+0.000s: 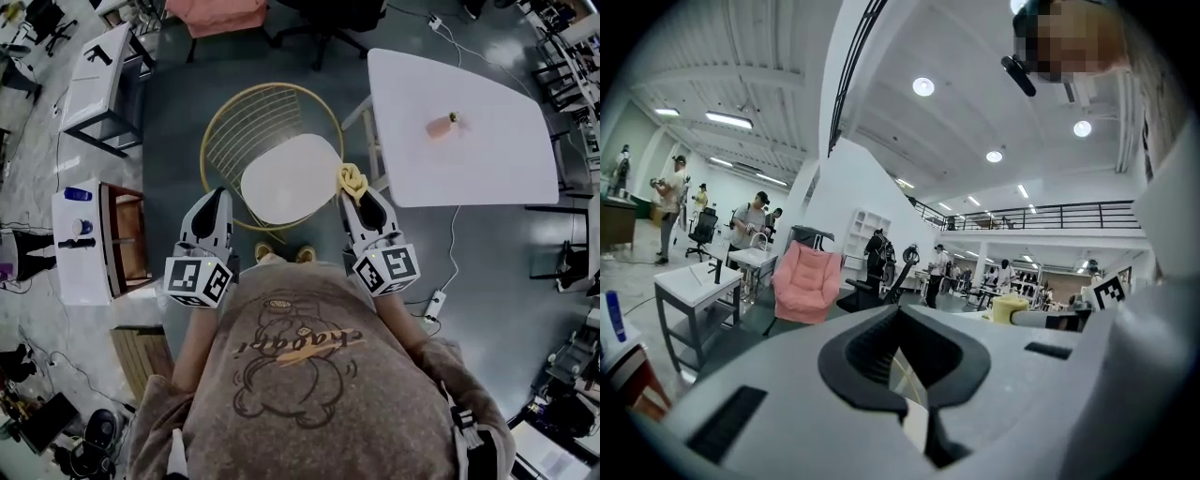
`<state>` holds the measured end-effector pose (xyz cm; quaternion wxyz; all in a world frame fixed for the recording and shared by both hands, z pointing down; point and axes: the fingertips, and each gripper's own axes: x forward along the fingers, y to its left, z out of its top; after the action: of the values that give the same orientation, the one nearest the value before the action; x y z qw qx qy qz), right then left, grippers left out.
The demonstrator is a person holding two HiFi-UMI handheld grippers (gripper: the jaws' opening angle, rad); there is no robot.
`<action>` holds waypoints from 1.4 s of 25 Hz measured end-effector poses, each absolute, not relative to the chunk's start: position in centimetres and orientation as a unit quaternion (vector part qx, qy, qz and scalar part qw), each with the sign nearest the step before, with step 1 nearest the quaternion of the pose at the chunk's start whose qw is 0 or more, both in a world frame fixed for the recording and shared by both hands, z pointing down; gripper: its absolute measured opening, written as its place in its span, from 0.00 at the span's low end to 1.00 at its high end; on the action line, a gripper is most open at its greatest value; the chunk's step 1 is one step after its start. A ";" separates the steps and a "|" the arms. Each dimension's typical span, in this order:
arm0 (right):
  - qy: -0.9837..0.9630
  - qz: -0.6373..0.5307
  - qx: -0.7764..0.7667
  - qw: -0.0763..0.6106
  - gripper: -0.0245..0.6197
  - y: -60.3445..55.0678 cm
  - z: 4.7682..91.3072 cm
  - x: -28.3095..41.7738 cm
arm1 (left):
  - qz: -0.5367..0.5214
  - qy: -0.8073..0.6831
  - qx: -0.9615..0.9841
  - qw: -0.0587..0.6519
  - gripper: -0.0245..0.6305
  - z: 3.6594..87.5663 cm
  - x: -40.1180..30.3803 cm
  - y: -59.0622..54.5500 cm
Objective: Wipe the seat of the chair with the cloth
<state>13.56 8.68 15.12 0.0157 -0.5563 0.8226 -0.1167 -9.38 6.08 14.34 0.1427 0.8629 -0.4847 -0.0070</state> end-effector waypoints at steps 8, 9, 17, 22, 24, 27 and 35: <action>0.814 -0.128 -0.566 0.014 0.24 8.8 16.8 13.5 | -0.003 -0.484 0.866 0.127 0.04 15.3 -7.8 5.7; 0.813 -0.128 -0.567 0.014 0.24 8.8 16.9 13.6 | -0.002 -0.486 0.865 0.125 0.04 15.4 -7.8 5.7; 0.811 -0.129 -0.570 0.008 0.24 8.2 17.6 13.6 | 0.017 -0.496 0.860 0.117 0.04 16.5 -8.0 5.2; 0.811 -0.132 -0.571 0.003 0.24 8.1 18.2 13.7 | 0.024 -0.498 0.859 0.121 0.04 17.1 -8.2 5.1; 0.809 -0.133 -0.572 0.002 0.24 8.0 18.5 13.7 | 0.026 -0.497 0.859 0.121 0.04 17.2 -8.1 5.1; 0.808 -0.135 -0.574 0.001 0.23 7.9 18.6 13.6 | 0.027 -0.498 0.858 0.124 0.04 17.3 -8.3 5.1; 0.812 -0.135 -0.569 -0.002 0.23 7.3 18.4 13.4 | 0.024 -0.499 0.856 0.130 0.04 17.3 -8.1 4.5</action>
<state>13.43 7.27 18.42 -0.0017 -0.5686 0.8115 -0.1346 -8.13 4.47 17.27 0.1303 0.8563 -0.4992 0.0238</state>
